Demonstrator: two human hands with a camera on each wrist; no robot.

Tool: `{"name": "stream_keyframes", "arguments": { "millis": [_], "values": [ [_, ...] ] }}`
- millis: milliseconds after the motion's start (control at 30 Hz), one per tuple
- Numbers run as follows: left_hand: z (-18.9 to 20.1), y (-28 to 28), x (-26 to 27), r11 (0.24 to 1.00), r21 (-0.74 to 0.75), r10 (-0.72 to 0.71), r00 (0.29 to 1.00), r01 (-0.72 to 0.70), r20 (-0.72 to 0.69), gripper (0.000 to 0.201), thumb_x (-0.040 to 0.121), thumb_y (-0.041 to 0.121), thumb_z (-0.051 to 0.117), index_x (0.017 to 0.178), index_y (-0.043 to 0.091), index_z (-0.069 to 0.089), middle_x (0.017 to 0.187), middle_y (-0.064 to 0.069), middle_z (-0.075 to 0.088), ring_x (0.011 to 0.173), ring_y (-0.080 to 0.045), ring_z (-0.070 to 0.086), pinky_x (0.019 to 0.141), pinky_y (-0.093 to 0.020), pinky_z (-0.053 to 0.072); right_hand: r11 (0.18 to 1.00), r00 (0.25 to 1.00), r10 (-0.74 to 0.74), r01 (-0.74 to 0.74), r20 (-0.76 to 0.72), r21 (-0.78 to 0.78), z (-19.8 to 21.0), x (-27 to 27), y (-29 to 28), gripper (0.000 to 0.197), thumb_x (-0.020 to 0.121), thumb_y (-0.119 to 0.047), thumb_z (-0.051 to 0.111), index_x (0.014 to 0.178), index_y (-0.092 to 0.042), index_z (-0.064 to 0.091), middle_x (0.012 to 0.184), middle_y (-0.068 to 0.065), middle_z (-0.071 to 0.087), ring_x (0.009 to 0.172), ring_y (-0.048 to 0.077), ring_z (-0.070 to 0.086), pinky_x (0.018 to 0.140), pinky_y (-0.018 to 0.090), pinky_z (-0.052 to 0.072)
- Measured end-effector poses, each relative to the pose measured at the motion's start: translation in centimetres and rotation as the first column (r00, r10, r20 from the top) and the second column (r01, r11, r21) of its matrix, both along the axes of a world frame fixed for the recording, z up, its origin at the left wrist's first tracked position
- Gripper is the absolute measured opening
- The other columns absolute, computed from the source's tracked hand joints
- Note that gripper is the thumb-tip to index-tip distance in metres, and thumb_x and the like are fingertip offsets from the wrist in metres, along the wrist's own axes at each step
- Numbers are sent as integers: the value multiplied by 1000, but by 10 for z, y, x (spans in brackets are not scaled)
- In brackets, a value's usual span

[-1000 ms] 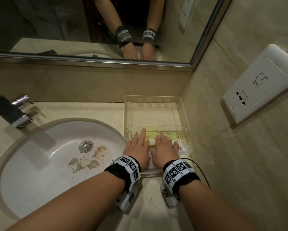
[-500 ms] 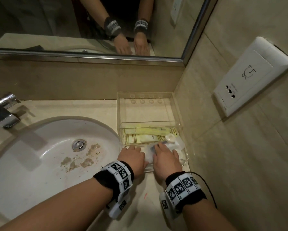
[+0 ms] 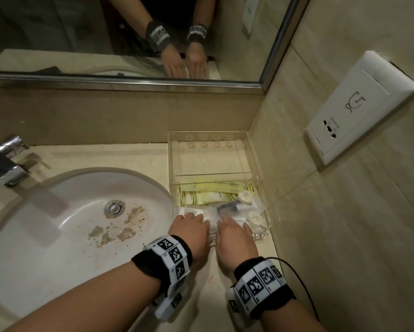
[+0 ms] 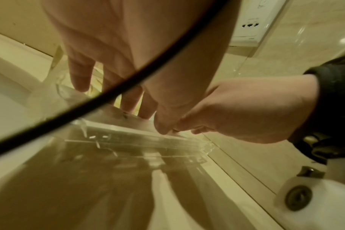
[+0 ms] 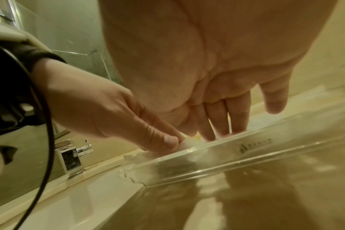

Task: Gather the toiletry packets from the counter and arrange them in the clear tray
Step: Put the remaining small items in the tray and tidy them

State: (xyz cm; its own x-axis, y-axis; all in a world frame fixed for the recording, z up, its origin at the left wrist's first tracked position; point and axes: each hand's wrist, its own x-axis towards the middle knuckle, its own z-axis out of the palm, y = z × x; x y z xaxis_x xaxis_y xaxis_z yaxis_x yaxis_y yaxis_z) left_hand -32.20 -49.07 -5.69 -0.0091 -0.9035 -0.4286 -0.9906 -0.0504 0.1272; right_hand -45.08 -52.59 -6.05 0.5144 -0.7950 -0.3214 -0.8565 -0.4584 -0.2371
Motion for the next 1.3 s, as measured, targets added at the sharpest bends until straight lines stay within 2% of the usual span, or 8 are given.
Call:
{"name": "stream_keyframes", "arguments": {
  "millis": [167, 367, 433, 600, 900, 1100, 1200, 1300],
  "values": [
    [3, 1, -4, 999, 36, -23, 999, 22, 26, 46, 95, 42, 40, 133, 17, 44, 135, -7, 49, 127, -28, 42, 106, -42, 32, 998, 1000, 5, -6, 15, 60, -1, -2, -6, 33, 99, -24, 31, 126, -19, 49, 157, -4, 23, 139, 9, 31, 118, 47, 5],
    [4, 11, -4, 1000, 14, -23, 1000, 23, -18, 49, 95, 39, 41, 135, 12, 39, 141, -10, 44, 130, -29, 38, 110, -40, 30, 991, 999, 31, -34, 25, 129, -6, -3, -9, 49, 97, -20, 35, 146, -18, 31, 161, -4, 9, 145, 7, 13, 117, 48, 0],
    [5, 13, -4, 1000, 14, -21, 999, 22, -28, 47, 94, 40, 43, 132, 12, 40, 139, -9, 45, 129, -29, 38, 108, -40, 30, 992, 999, 30, -34, 32, 119, -4, -4, -8, 47, 97, -19, 34, 144, -17, 34, 160, -4, 12, 145, 7, 15, 117, 48, 0],
    [9, 13, -8, 996, -75, -45, 999, 47, 27, 44, 92, 41, 43, 130, 17, 41, 134, -7, 45, 123, -30, 38, 102, -43, 31, 999, 999, -32, 33, 20, -41, 3, -19, -2, 36, 94, -21, 37, 126, -21, 54, 143, -2, 45, 133, 12, 39, 116, 41, 17],
    [2, -3, -13, 995, 41, -94, 994, 92, 47, 48, 94, 45, 39, 135, 21, 45, 137, -3, 50, 126, -27, 43, 105, -45, 29, 998, 998, -54, 54, -40, 18, 0, -20, -2, 45, 93, -19, 37, 137, -20, 45, 154, -6, 32, 141, 8, 27, 120, 44, 3],
    [6, -4, -11, 996, 25, -86, 996, 86, 32, 47, 91, 43, 49, 133, 21, 44, 134, -6, 50, 125, -29, 43, 104, -43, 30, 1000, 999, -28, 28, -27, -1, 1, -22, 0, 41, 93, -22, 42, 134, -21, 47, 152, -3, 36, 140, 12, 29, 118, 43, 11],
    [10, -1, -3, 996, -85, -11, 999, 14, 33, 68, 85, 38, 62, 143, 22, 29, 144, -14, 34, 131, -34, 31, 105, -44, 28, 996, 999, -34, 36, 23, -76, 7, -22, -3, 43, 87, -24, 56, 129, -26, 47, 146, -1, 38, 138, 19, 28, 112, 42, 22],
    [13, -1, 12, 997, -51, 62, 997, -59, 39, 110, 78, 37, 73, 151, 31, -9, 160, -16, -13, 146, -41, -6, 115, -56, 12, 996, 999, -45, 44, -9, -82, 12, -21, -13, 78, 81, -20, 67, 144, -32, 24, 160, 6, -3, 147, 30, -7, 116, 50, 10]
  ]
}}
